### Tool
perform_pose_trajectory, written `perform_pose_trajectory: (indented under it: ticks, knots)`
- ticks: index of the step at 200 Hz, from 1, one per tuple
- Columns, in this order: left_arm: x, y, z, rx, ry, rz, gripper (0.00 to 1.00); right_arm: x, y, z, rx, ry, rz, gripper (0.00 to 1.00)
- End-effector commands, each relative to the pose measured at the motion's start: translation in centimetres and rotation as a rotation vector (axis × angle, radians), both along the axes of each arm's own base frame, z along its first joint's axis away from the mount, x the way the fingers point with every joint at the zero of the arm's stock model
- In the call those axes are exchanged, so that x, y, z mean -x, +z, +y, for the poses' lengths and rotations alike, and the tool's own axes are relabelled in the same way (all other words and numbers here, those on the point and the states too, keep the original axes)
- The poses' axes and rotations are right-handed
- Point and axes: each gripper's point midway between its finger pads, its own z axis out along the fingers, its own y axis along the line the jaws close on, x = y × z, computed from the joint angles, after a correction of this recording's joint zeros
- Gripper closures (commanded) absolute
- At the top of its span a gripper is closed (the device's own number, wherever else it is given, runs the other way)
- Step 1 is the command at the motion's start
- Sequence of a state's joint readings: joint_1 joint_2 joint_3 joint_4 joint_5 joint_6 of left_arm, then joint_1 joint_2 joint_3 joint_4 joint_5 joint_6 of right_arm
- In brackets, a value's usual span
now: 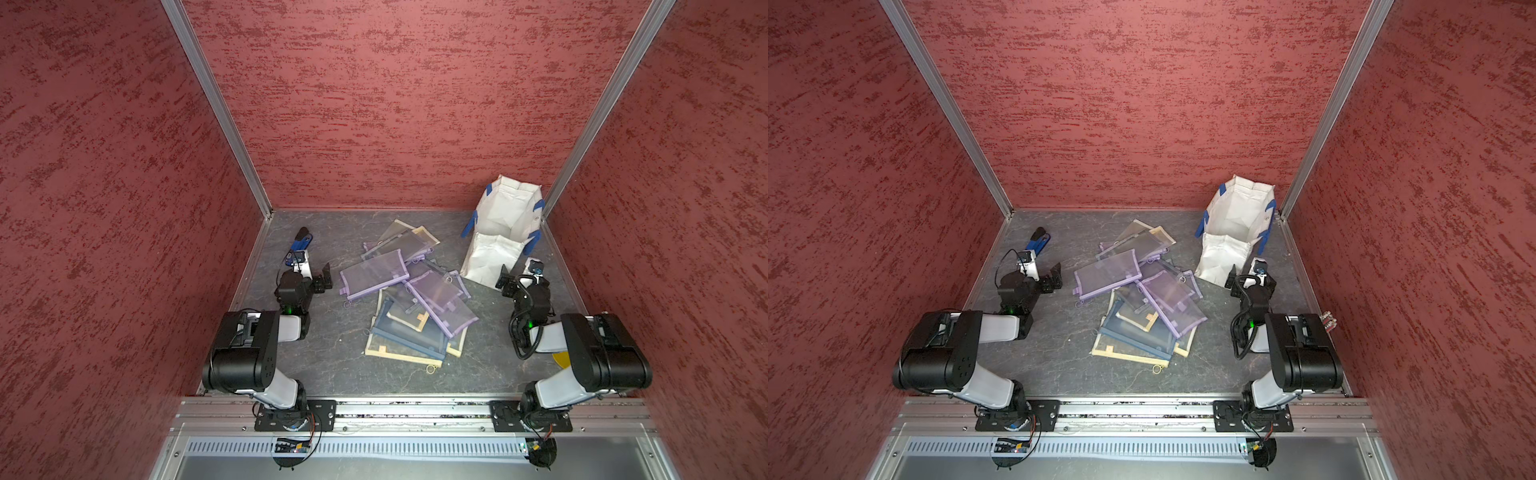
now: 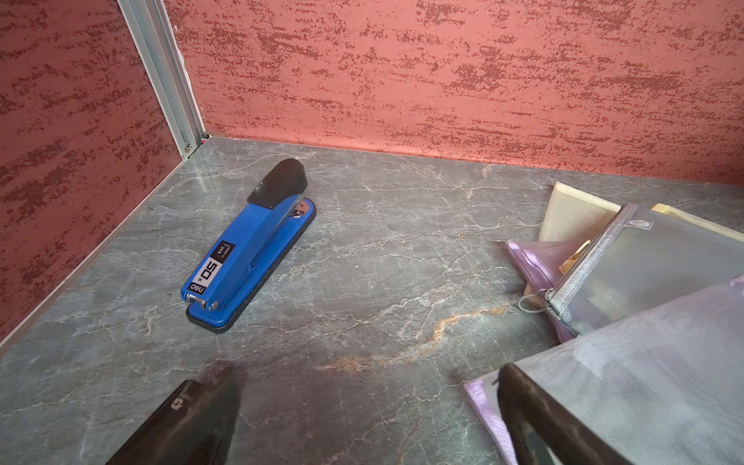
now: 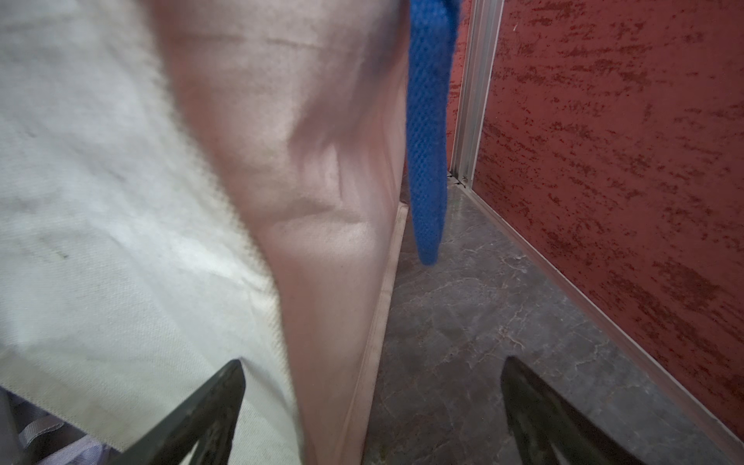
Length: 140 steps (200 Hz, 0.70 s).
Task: Put the pencil pouch into the canvas bag
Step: Pick up the pencil pouch.
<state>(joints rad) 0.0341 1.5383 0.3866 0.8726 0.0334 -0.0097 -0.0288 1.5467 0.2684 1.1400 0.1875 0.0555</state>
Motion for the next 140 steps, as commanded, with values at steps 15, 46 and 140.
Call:
perform_pose_trajectory:
  ticks: [15,46,140]
  knots:
    - [0.0,0.4,-0.1,-0.008,-0.013,-0.014,0.01,-0.2,0.9,-0.3,0.005,-0.021,-0.032,0.01]
    - [0.1,0.5,-0.1,-0.009,-0.015,-0.023,0.01,0.0,1.0,-0.4,0.006,-0.024,-0.038,0.01]
    - [4.9,9.0,-4.9,0.188,0.01,0.159,0.01,6.2,8.5,0.5,-0.175,-0.153,-0.013,0.01]
